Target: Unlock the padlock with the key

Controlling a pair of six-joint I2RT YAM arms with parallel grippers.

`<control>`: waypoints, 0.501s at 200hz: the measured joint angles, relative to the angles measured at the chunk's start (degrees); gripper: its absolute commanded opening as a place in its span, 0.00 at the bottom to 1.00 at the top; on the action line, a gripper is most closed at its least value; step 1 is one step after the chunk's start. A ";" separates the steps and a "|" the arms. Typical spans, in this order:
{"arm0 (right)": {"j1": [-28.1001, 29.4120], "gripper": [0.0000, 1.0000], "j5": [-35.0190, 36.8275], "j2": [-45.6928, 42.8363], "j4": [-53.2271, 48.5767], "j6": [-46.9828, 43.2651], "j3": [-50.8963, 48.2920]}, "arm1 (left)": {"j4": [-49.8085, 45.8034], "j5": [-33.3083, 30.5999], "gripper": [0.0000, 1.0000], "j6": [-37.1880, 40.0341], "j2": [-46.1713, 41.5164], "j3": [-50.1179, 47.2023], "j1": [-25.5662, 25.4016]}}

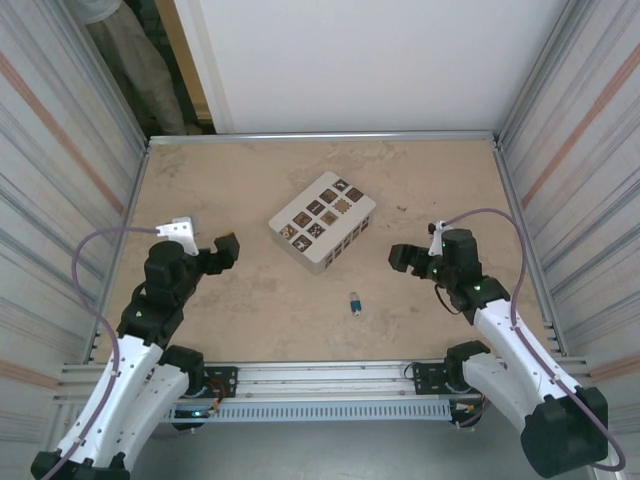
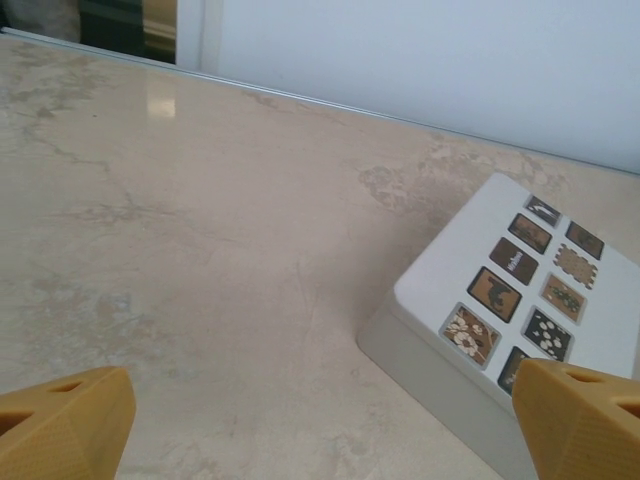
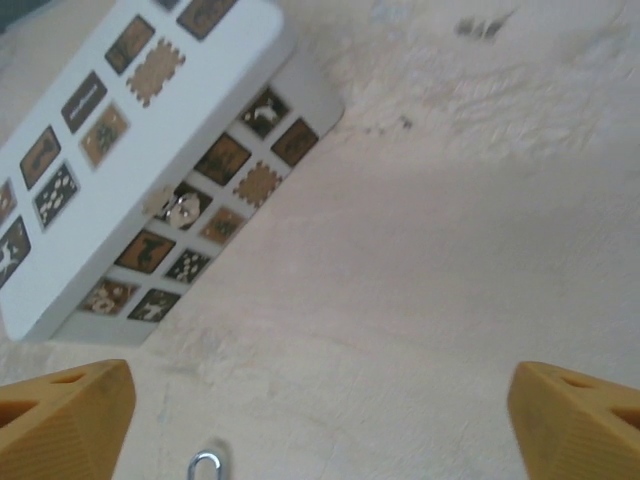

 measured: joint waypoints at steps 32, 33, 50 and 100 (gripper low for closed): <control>-4.50 0.99 0.72 -0.37 0.85 -2.32 0.98 | -1.57 -2.64 0.99 0.07 -0.74 -0.52 0.28; -4.63 0.99 0.74 -0.37 0.87 -2.34 1.01 | -1.64 -2.78 0.99 0.07 -0.74 -0.52 0.33; -7.34 0.99 0.85 -0.39 1.70 -3.26 1.09 | -2.16 -4.13 0.99 0.28 -0.72 -0.52 1.05; -12.15 0.99 6.16 -0.20 3.76 -5.70 1.05 | -2.84 -5.46 0.99 1.31 1.79 -0.52 6.27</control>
